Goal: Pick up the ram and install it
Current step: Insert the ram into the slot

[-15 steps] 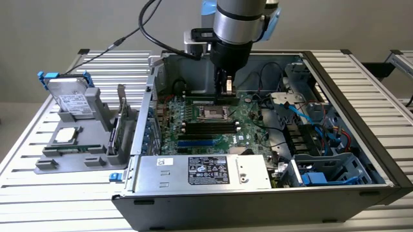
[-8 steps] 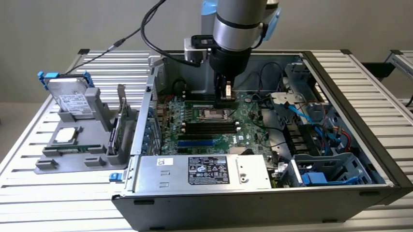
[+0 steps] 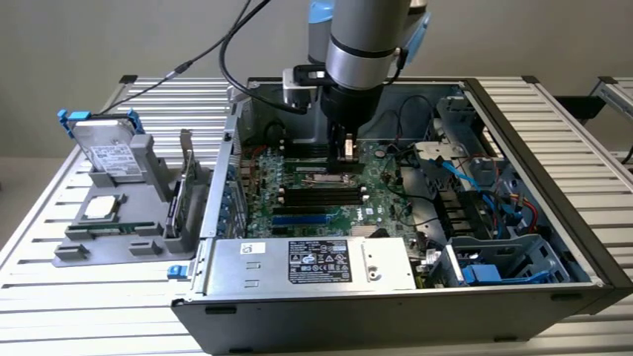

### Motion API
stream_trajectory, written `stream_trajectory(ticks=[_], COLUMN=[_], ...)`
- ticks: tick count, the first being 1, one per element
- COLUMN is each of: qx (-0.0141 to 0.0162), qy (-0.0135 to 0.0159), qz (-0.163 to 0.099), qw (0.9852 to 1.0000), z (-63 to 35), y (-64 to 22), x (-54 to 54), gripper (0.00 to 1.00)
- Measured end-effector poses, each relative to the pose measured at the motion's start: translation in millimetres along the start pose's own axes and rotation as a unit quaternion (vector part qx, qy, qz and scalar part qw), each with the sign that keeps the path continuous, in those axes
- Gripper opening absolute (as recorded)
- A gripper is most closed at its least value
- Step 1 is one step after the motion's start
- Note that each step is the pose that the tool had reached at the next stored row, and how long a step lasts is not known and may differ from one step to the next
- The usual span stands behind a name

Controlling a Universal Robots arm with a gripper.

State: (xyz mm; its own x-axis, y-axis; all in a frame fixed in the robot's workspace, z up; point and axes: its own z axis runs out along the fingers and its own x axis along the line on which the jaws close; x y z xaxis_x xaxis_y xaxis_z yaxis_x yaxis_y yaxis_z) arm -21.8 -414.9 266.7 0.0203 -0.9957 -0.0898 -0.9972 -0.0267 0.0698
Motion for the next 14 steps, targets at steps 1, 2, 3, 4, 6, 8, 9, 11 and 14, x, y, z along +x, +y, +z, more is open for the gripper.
stream_trajectory(ticks=[1,2,3,4,6,8,9,11,14], qx=[0.0000,0.0000,0.0000,0.0000,0.0000,0.0000,0.0000,-0.0001,-0.0005], qy=[0.0000,0.0002,0.0003,0.0004,0.0007,0.0015,0.0018,0.0048,0.0080], qz=[0.000,0.000,0.000,0.000,0.000,0.000,0.000,0.000,0.001], qw=[1.0000,1.0000,1.0000,1.0000,1.0000,1.0000,1.0000,1.0000,1.0000], z=[1.8,3.6,5.3,7.1,10.8,14.4,16.2,18.5,18.7], y=[-0.1,-0.3,-0.4,-0.5,-0.8,-1.0,-1.2,-1.3,-1.3], x=[0.1,0.3,0.5,0.7,1.0,1.3,1.5,1.7,1.7], gripper=[0.13,0.13,0.13,0.13,0.13,0.13,0.13,0.13,0.13])
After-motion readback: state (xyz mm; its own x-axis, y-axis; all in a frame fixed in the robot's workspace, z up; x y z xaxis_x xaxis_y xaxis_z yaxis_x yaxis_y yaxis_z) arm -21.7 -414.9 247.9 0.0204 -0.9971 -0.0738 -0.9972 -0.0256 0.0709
